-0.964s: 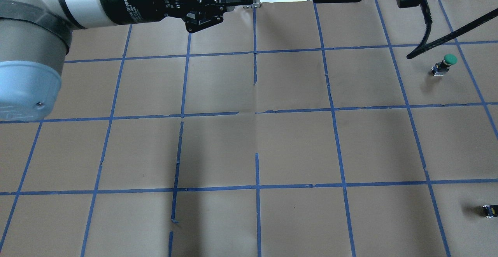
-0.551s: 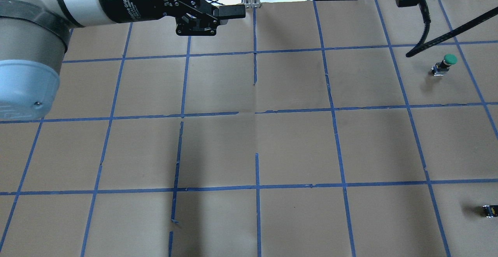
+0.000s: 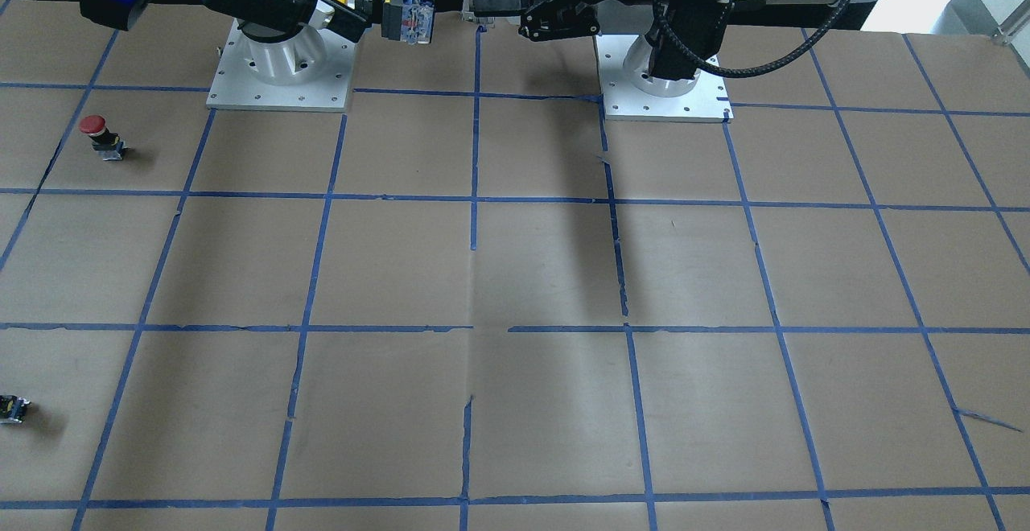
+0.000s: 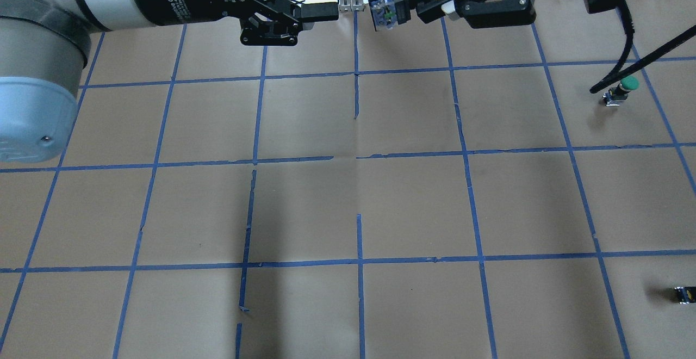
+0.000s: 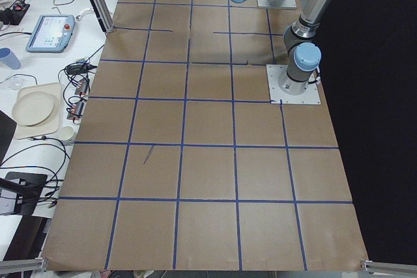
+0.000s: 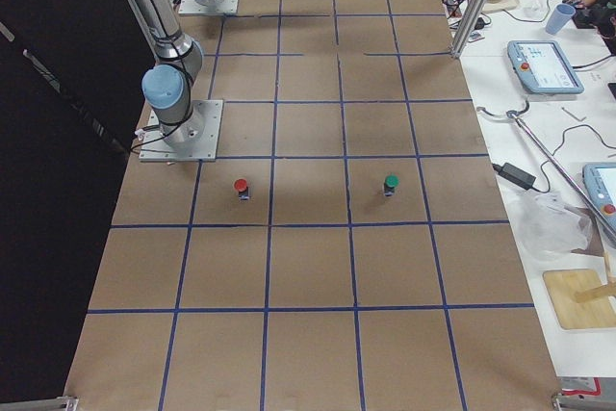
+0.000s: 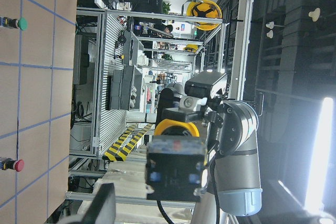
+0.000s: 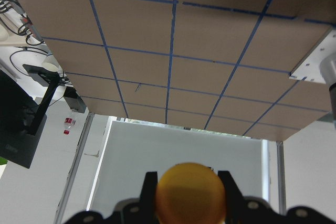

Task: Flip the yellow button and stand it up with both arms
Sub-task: 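Open the left gripper and carry the button away with the right gripper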

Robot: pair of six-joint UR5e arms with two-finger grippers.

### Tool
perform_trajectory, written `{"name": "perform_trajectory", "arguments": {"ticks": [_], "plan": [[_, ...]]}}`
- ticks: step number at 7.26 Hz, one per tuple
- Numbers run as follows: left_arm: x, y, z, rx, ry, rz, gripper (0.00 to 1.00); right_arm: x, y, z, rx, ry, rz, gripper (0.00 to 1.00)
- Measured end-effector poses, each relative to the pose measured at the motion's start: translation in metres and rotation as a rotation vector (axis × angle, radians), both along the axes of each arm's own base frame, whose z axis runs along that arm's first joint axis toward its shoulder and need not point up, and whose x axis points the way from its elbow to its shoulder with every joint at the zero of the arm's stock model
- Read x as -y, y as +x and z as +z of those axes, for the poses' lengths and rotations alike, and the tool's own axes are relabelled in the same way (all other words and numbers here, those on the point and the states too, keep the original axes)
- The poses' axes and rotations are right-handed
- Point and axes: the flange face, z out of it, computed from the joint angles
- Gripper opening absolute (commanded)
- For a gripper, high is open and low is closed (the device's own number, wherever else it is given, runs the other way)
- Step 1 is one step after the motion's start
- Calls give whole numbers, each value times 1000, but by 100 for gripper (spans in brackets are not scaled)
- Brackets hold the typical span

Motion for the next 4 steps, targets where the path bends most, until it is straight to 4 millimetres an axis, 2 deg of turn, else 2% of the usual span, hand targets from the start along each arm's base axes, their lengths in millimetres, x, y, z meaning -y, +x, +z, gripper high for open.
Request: {"name": "perform_trajectory", "arguments": {"ticks": [2,4], "plan": [[4,1,10,68,12,23,100,-3,-8,-10,-121,-62,93,28],[7,3,11,176,-23,65,100,-6,-22,-29,-297,-172,300,24]]}}
